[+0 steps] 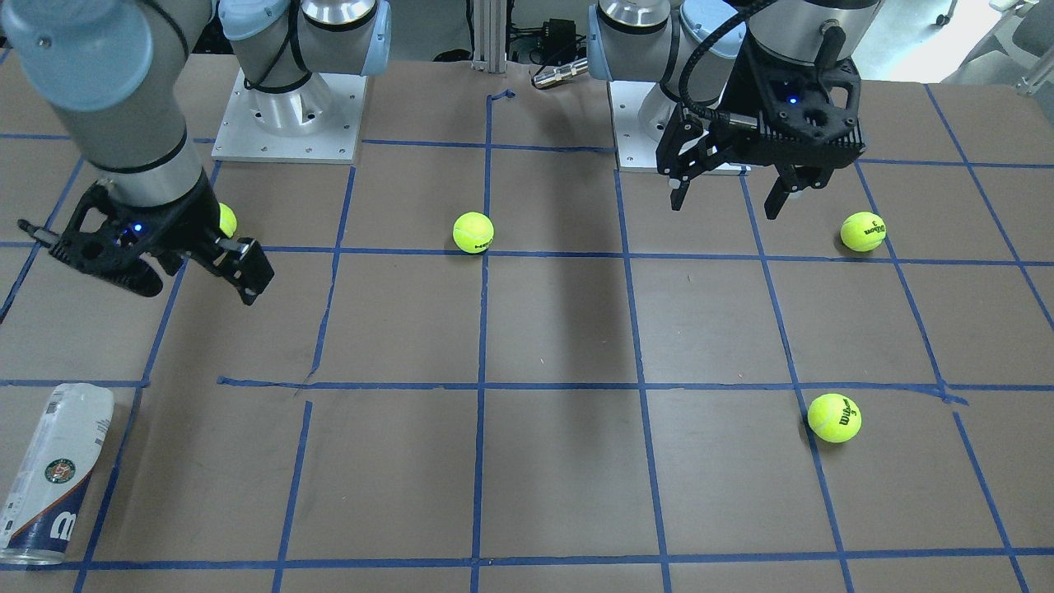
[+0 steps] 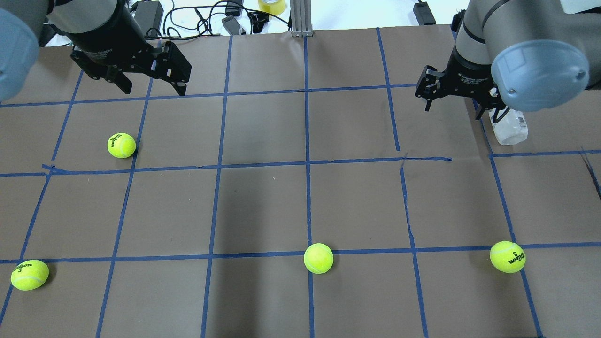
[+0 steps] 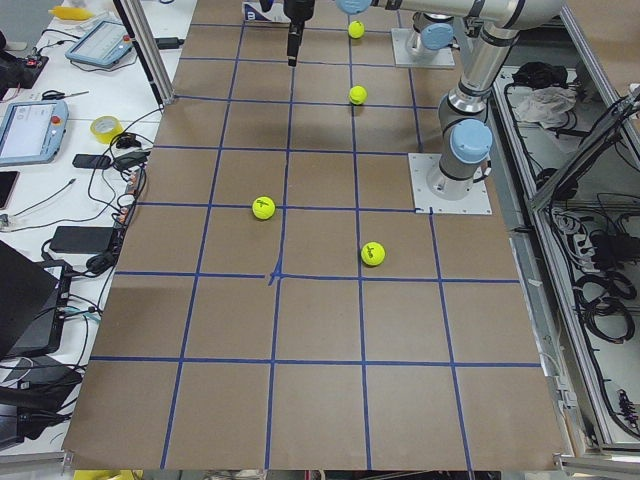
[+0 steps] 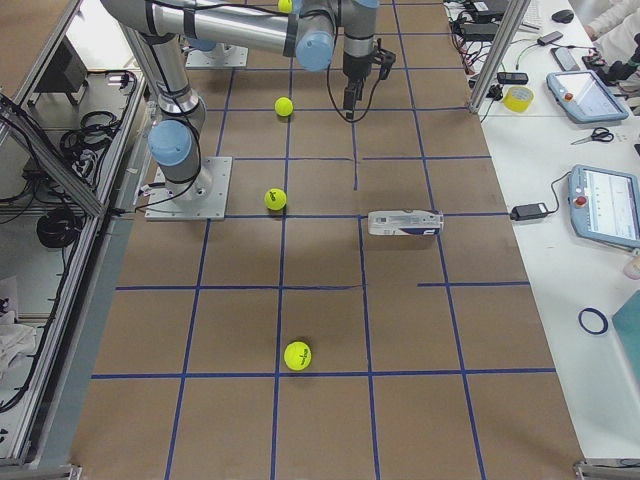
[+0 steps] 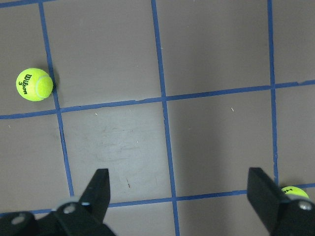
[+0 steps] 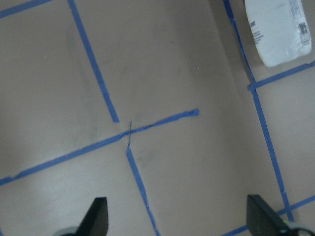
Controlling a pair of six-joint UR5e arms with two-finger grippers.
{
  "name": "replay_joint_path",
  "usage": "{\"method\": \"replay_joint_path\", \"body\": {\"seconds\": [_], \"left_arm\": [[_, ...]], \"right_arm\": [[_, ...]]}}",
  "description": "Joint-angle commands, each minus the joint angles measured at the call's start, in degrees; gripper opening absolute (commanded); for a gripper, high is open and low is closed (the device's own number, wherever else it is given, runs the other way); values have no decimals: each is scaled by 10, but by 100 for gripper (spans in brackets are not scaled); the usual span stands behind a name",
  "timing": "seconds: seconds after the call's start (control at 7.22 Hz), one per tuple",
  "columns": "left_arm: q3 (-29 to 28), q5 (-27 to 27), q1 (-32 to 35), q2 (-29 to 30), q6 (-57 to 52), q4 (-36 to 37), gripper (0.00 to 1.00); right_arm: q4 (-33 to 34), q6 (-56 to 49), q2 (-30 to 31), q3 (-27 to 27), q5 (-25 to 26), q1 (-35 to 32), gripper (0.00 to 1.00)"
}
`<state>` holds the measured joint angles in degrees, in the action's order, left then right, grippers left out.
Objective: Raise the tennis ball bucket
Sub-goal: 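Reach the right gripper toward the clear tennis-ball can farther from the robot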
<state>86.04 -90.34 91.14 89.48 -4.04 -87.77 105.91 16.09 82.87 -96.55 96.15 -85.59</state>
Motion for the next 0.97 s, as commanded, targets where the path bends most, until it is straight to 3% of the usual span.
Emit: {"method": "replay_joint_path", "body": {"seconds": [0.0, 0.14, 0.55, 0.83], "left_arm": [[0, -2, 0, 0, 4, -2, 100], [0, -4, 0, -1, 4, -2, 100], [0, -4, 1, -2, 4, -2, 100], [0, -3, 0, -2, 3, -2, 100]], "right_arm": [[63, -93, -67, 7, -3, 78, 100], [76, -120, -98, 20, -13, 112, 100], [104, -238, -229, 154, -25, 140, 100], [129, -292, -288, 173, -29, 154, 100]]}}
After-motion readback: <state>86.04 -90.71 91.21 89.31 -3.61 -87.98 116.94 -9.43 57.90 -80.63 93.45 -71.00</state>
